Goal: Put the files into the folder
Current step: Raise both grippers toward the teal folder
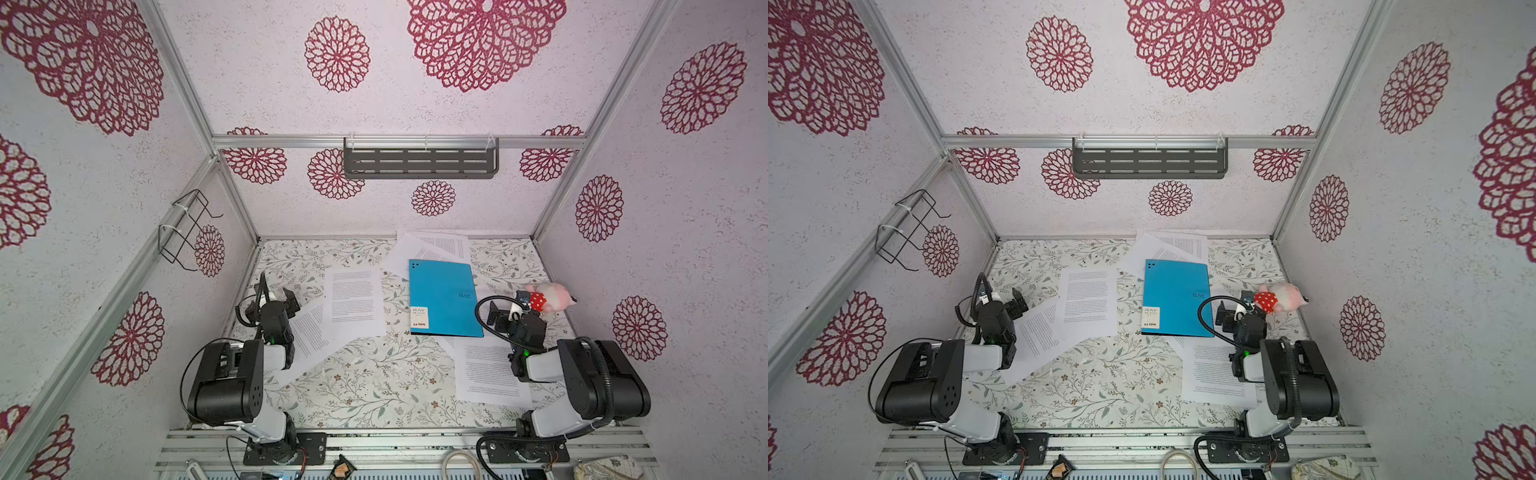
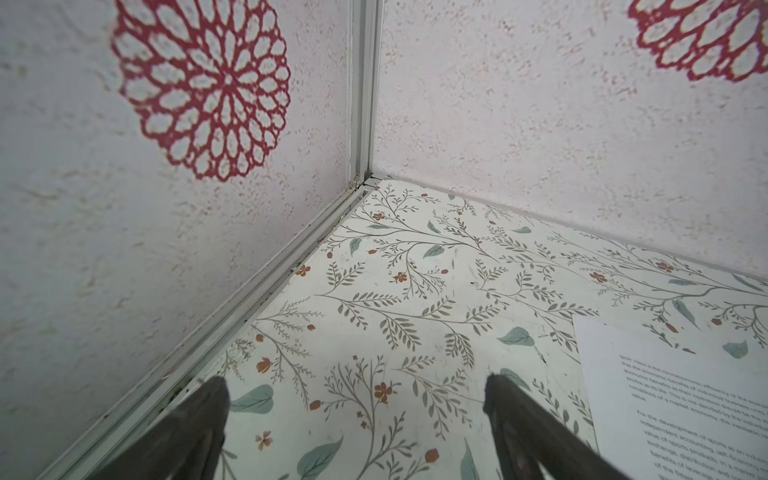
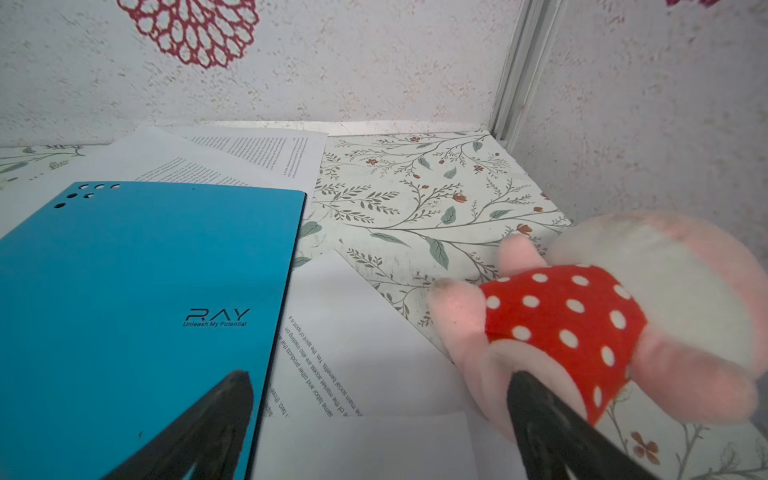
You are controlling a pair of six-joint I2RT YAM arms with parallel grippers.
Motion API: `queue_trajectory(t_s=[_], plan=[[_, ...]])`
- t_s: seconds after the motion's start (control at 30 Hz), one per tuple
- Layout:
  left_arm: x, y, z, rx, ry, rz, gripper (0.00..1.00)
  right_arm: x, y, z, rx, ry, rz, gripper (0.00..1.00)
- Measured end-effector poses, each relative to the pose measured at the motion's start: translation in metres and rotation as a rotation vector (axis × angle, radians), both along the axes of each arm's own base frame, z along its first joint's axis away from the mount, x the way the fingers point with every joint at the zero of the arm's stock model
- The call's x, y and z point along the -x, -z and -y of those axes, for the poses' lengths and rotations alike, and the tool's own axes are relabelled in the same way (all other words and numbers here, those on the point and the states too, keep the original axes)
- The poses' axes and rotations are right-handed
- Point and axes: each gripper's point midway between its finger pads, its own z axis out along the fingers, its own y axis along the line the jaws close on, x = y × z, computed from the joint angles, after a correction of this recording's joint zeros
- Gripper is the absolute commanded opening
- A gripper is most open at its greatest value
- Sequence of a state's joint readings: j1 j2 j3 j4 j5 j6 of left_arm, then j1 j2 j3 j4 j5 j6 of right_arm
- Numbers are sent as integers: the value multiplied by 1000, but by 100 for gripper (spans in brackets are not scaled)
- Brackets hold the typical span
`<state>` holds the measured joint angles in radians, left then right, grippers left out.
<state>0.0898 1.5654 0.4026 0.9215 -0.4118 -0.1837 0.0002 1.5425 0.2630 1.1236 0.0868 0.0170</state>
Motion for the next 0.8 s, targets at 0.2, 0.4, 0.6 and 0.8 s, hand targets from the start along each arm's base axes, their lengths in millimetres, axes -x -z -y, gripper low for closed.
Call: queue_trajectory(t_s=[0.2, 0.4, 0.6, 0.8], plan=[[0, 0, 0, 0, 0, 0, 99, 0, 0, -2, -3, -10, 0, 99], [0, 0, 0, 0, 0, 0, 99, 0, 0, -2, -3, -12, 0, 99], [0, 0, 0, 0, 0, 0, 99, 0, 0, -2, -3, -12, 0, 99], [0, 0, 0, 0, -1, 1, 99, 0, 0, -2, -3, -12, 0, 99]])
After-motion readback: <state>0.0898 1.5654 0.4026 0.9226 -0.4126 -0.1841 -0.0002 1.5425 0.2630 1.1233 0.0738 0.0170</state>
